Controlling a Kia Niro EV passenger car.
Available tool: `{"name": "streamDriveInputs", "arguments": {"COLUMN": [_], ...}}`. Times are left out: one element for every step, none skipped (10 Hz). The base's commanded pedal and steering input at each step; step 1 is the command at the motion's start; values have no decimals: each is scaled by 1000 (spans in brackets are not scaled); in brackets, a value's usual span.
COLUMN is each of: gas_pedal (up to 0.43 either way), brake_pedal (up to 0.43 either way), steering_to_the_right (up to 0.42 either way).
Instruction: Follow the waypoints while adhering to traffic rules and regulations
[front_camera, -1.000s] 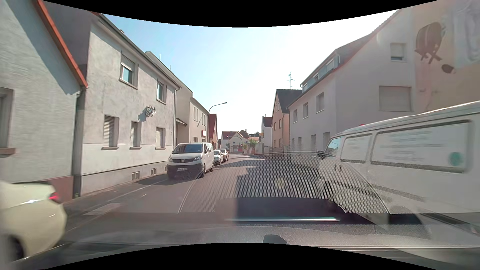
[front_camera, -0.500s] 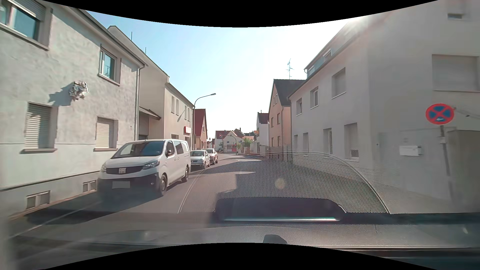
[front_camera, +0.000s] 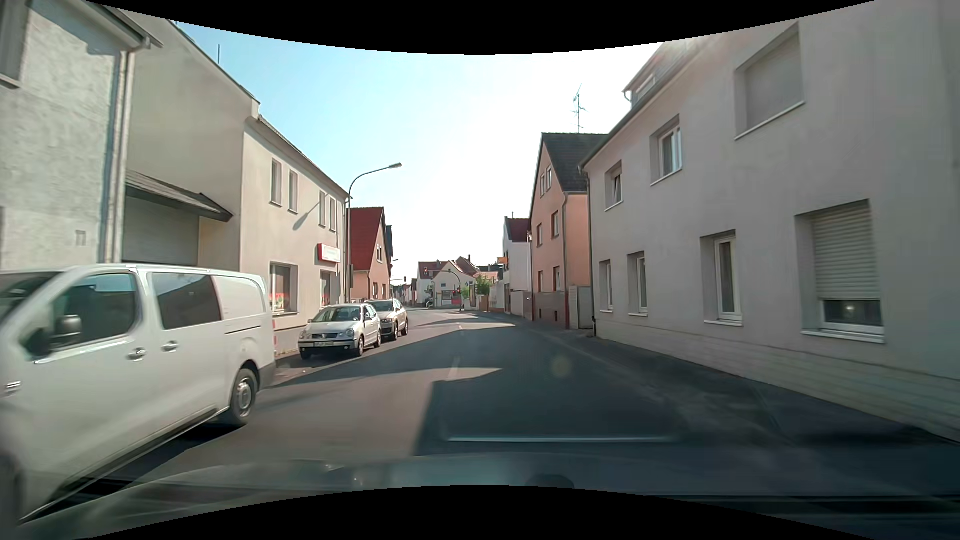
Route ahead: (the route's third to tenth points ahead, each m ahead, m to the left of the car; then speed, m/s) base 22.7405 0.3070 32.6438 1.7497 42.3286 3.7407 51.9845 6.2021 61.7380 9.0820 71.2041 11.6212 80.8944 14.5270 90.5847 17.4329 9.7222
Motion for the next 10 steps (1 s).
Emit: {"name": "streamDriveInputs", "arguments": {"gas_pedal": [0, 0, 0, 0, 0, 0, 0, 0, 0, 0], "brake_pedal": [0, 0, 0, 0, 0, 0, 0, 0, 0, 0], "steering_to_the_right": [7, 4, 0, -9, -18, -22, -26, -29, -30, -30]}}
